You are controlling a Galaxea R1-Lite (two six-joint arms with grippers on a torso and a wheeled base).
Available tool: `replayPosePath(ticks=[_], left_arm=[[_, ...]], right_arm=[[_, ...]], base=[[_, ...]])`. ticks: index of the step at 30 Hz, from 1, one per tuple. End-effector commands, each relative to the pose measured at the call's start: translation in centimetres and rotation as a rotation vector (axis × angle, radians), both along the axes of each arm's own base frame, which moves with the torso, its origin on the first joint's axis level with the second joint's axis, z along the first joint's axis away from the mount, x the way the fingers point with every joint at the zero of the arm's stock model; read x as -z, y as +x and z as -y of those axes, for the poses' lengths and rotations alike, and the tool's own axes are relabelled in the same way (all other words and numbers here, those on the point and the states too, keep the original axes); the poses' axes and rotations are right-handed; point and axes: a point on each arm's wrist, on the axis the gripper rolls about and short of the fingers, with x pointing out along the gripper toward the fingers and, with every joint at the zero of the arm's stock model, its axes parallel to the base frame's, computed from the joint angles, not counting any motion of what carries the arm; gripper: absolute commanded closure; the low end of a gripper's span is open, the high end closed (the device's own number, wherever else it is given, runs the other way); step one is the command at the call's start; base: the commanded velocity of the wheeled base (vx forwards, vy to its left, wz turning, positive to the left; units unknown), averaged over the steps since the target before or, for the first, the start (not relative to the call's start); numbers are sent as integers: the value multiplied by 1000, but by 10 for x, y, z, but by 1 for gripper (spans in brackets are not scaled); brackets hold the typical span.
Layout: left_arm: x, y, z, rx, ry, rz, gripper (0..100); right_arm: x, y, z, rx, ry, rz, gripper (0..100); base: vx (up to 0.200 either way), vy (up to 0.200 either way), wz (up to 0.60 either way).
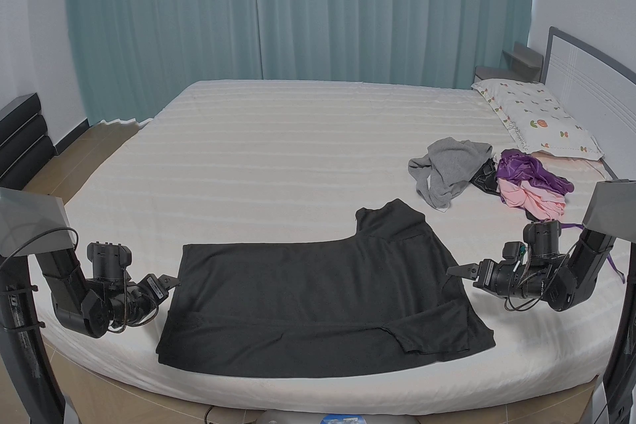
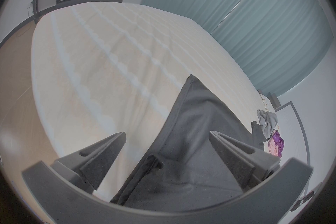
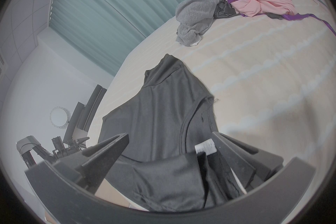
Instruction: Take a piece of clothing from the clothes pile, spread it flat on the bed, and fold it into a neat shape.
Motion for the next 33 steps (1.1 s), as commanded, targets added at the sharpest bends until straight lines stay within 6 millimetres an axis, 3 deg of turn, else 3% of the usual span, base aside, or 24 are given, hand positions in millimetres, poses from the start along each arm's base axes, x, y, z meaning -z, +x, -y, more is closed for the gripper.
replayPosePath(ticks=[1,16,23,27,33], left_arm=[[-2,1,0,1,-2,9,0],[-10,8,-1,-28,-30,49,0],[-26,45,-3,-32,-36,176,0],[-25,76,1,-6,-36,210,0],[-14,107,3,58,-88,188,0]], right_arm=[[0,0,0,0,1,0,0],[2,-2,0,-1,-1,-9,0],[4,-2,-1,-2,-1,-16,0],[5,-3,-3,-10,-1,-21,0],[6,-4,-5,-16,-2,-29,0]], base=[[0,0,0],[0,0,0],[0,0,0],[0,0,0],[0,0,0]])
